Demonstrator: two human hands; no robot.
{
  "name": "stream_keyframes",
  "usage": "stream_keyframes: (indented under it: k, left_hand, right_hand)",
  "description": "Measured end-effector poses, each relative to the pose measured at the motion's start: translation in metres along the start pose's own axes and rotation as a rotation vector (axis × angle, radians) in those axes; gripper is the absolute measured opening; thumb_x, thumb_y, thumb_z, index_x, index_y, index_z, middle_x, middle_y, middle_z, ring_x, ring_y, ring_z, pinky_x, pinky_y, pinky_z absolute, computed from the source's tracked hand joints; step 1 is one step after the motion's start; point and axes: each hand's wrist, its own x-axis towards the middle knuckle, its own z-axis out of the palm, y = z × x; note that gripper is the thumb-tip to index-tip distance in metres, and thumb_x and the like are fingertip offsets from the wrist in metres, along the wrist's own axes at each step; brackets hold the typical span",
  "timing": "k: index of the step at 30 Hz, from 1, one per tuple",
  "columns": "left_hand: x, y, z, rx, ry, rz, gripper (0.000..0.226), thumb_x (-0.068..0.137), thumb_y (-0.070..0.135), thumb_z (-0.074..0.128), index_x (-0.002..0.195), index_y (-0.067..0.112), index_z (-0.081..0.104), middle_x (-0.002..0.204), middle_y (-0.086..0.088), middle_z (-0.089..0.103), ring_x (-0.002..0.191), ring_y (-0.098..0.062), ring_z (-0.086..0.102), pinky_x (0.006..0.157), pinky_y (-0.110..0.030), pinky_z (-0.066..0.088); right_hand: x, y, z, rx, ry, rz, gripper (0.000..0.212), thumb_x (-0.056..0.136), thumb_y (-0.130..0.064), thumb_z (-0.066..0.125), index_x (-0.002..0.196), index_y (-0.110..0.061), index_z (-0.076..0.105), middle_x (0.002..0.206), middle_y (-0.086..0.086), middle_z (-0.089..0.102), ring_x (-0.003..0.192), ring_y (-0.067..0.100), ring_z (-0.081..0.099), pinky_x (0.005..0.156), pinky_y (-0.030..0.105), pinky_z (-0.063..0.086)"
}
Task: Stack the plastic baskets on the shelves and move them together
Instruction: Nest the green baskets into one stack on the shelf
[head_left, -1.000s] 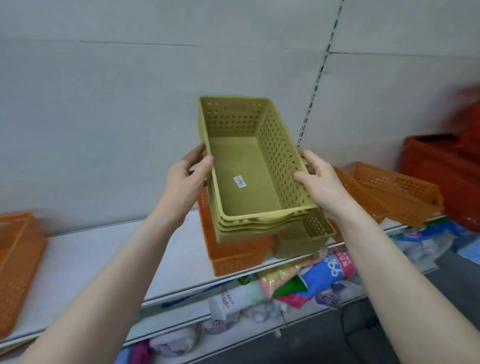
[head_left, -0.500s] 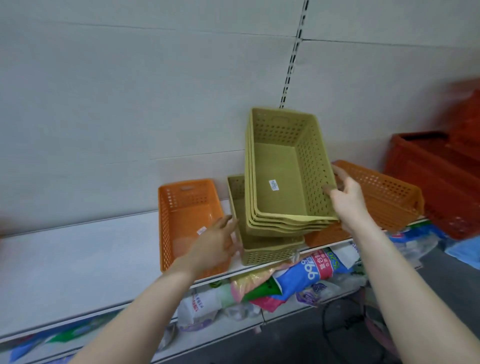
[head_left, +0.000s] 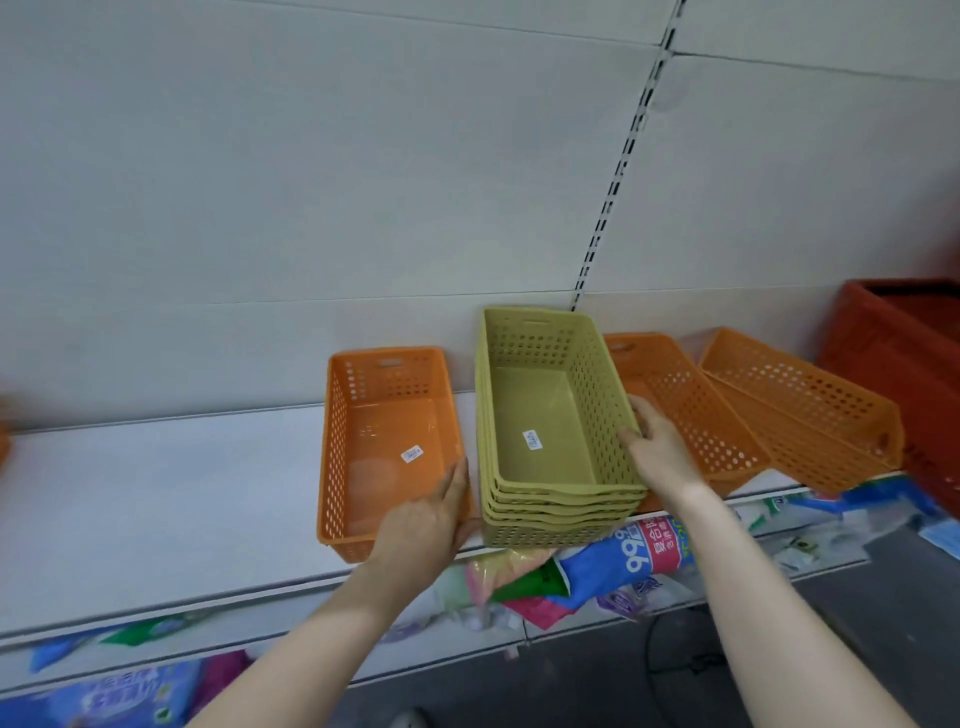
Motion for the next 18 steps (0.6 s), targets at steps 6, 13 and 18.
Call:
stream_keyframes:
  k: [6,13,18]
  left_hand:
    - [-0.004,0.000,-0.005,0.014,0.015,-0.008,0.077,0.097,0.056,0.031,0.155,0.021,-0.004,0.141,-0.002,0.052,0.087,-0.025,0.069,0.067,-0.038,0.055]
    - [-0.023,-0.012,-0.011,-0.001,0.061,-0.045,0.070,0.096,0.054,0.037,0.155,0.027,0.011,0.109,-0.006,0.066,0.087,-0.033,0.067,0.069,-0.041,0.053]
    - [-0.070,-0.034,-0.020,-0.097,0.195,-0.146,0.056,0.093,0.047,0.041,0.141,0.019,0.048,0.118,-0.006,0.068,0.104,-0.032,0.063,0.082,-0.038,0.052]
  right_hand:
    - [0.012,-0.011,0.003,-0.322,-0.049,-0.022,0.055,0.095,-0.001,0.042,0.145,-0.022,0.033,0.112,0.001,0.061,0.093,0.025,0.062,0.074,0.034,0.050]
    - [0.008,-0.022,0.008,-0.522,0.039,-0.019,0.046,0.090,-0.008,0.056,0.134,-0.012,0.044,0.123,0.017,0.062,0.111,0.037,0.060,0.087,0.042,0.049]
    - [-0.027,-0.061,0.046,-0.533,0.195,-0.361,0.062,0.091,-0.007,0.053,0.149,-0.016,0.033,0.155,0.011,0.034,0.142,0.034,0.030,0.113,0.047,0.030]
